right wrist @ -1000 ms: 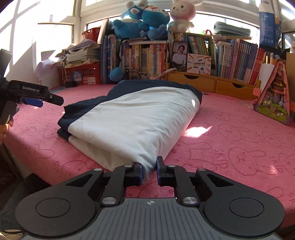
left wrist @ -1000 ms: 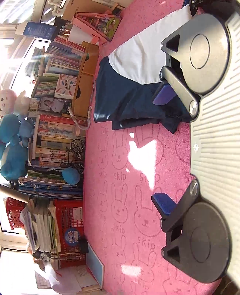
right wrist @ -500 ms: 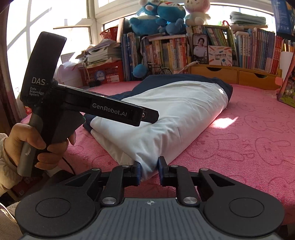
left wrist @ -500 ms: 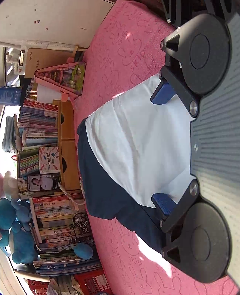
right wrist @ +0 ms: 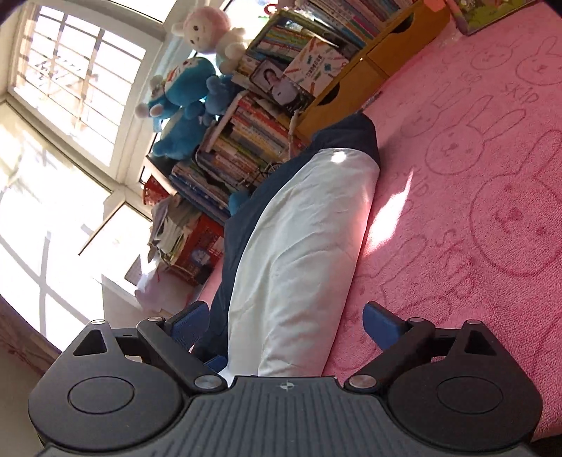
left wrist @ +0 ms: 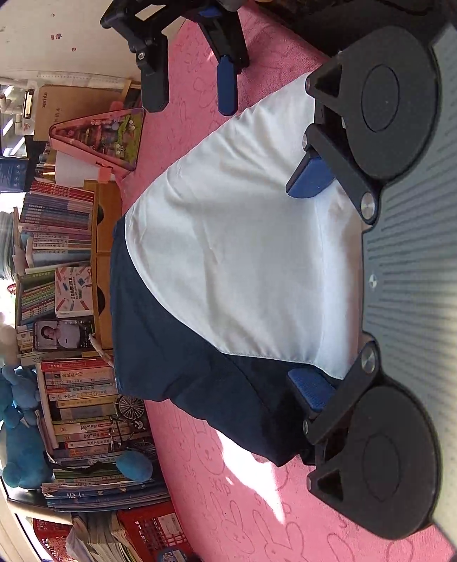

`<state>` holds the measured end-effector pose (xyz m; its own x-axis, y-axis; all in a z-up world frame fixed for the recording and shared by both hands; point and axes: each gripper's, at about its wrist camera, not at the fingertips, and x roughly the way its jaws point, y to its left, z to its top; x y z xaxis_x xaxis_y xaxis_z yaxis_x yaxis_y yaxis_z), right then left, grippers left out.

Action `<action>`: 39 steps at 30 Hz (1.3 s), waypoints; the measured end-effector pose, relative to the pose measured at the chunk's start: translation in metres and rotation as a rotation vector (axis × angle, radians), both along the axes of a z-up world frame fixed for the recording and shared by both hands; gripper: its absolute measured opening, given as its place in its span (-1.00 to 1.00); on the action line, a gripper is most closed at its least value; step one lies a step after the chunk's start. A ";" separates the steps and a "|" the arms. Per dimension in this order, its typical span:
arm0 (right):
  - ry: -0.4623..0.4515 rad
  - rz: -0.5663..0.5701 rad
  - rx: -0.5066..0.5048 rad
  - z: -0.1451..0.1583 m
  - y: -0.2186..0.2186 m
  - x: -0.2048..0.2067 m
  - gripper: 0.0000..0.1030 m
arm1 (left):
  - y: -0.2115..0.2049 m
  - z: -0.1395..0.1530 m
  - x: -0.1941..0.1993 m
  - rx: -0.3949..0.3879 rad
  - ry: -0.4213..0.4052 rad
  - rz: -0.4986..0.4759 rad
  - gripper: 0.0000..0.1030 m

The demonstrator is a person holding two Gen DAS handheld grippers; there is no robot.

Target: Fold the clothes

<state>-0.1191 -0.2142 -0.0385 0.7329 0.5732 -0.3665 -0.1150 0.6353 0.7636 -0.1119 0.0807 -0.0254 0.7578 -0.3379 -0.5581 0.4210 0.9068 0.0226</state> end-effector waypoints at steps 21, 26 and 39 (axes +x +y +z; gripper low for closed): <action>0.197 -0.113 0.062 -0.023 -0.021 0.195 -0.07 | 0.006 -0.013 0.001 -0.033 0.000 -0.046 1.00; 0.152 -0.198 0.032 -0.025 -0.037 0.230 -0.06 | 0.004 -0.015 0.001 -0.024 -0.009 -0.044 1.00; 0.017 -0.001 -0.183 -0.004 -0.044 0.134 0.93 | 0.041 0.012 -0.023 -0.031 -0.046 -0.071 1.00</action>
<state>0.0145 -0.2584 -0.0422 0.7261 0.4954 -0.4768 -0.1025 0.7638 0.6373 -0.1346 0.1217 -0.0134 0.7556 -0.4085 -0.5121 0.4837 0.8751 0.0157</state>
